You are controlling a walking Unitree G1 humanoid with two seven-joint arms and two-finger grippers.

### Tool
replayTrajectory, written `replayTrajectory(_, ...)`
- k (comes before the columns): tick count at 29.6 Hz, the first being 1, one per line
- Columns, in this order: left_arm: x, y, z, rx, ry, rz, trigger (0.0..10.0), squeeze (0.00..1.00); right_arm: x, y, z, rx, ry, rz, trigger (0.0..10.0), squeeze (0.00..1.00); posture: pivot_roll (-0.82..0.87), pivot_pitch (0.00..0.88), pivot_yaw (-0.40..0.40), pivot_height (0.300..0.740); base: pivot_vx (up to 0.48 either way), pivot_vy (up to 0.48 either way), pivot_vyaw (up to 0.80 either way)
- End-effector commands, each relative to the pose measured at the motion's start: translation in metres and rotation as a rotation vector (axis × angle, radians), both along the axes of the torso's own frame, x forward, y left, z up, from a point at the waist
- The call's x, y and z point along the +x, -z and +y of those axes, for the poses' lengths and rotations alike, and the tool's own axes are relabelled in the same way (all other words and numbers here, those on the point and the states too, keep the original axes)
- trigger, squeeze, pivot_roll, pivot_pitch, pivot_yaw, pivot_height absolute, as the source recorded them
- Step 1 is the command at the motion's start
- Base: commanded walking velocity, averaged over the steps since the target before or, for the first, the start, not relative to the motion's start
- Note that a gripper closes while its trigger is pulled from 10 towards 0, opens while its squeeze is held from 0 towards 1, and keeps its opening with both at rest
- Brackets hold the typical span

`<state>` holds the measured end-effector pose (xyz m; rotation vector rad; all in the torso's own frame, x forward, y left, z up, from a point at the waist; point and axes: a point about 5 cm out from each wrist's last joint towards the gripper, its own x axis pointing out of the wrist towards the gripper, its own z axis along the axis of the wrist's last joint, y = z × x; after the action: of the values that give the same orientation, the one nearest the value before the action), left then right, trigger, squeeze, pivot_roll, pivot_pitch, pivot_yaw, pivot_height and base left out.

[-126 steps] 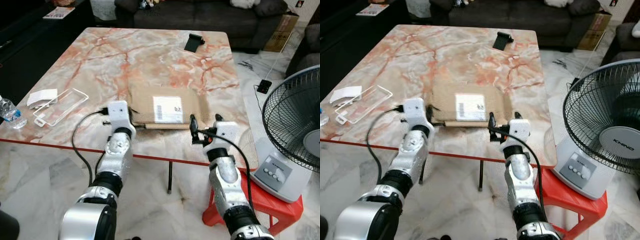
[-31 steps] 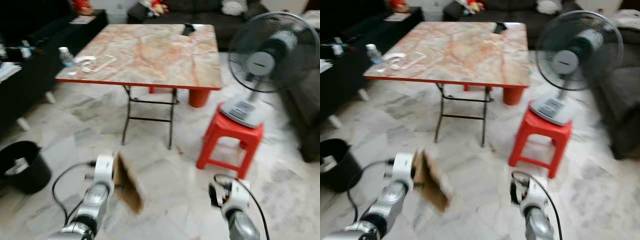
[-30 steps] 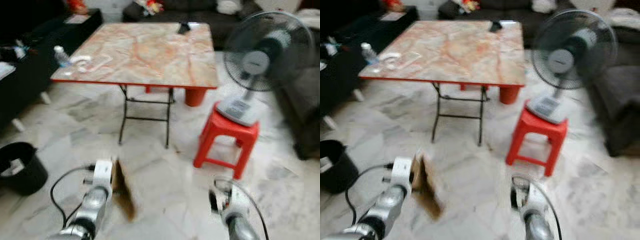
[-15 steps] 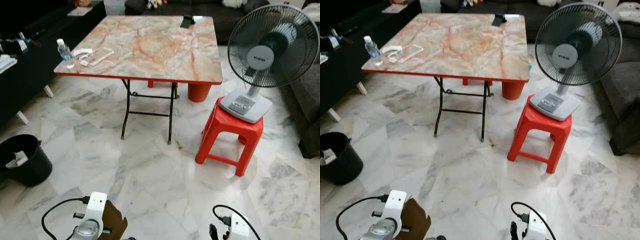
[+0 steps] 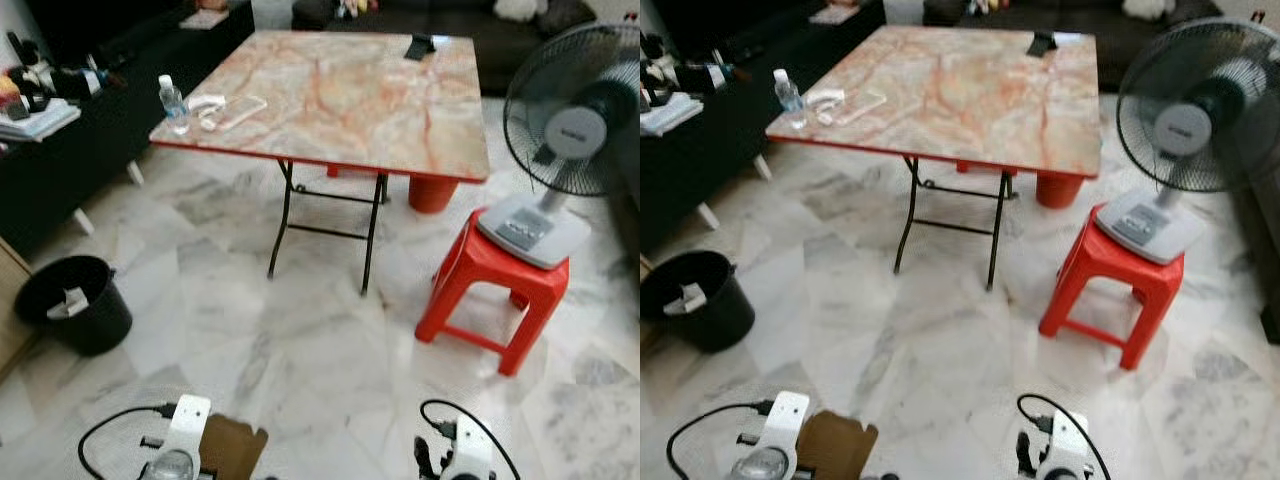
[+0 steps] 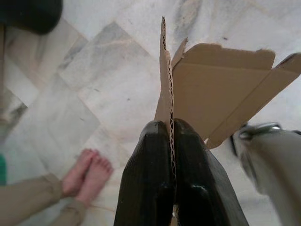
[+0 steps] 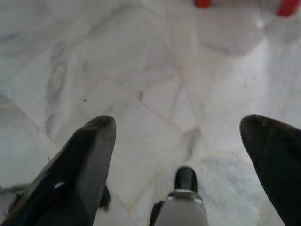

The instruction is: Picking trash to rubbish bin

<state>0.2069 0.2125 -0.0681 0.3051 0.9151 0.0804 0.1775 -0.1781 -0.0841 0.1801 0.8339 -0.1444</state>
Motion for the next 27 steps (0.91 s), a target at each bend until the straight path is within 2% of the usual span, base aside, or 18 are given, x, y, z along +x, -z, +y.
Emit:
replayTrajectory(1, 0.0006, -0.0003, 0.0002, 0.014, 0.003, 0.004, 10.0, 0.0, -0.0067, 0.0029, -0.0044, -0.025, 0.006, 0.027, 10.0, 0.0, -0.12, 0.06, 0.037, 0.74, 0.319, 0.0, 0.77)
replayTrajectory(8, -0.0031, 0.0015, 0.0021, 0.025, 0.012, 0.021, 10.0, 0.0, -0.0099, 0.0044, -0.0035, -0.007, 0.026, 0.032, 10.0, 0.0, -0.13, 0.052, 0.045, 0.74, 0.332, 0.0, 0.72)
replayTrajectory(14, -0.0022, 0.0012, 0.001, 0.024, 0.015, 0.018, 10.0, 0.0, -0.0114, 0.0051, -0.0038, -0.008, 0.021, 0.038, 10.0, 0.0, -0.12, 0.039, 0.044, 0.74, 0.336, 0.0, 0.0)
replayTrajectory(27, -0.0021, 0.001, 0.0013, 0.024, 0.008, 0.014, 10.0, 0.0, -0.0068, 0.0032, -0.001, -0.011, -0.003, 0.023, 10.0, 0.0, -0.12, 0.023, 0.04, 0.74, 0.334, 0.0, 0.79)
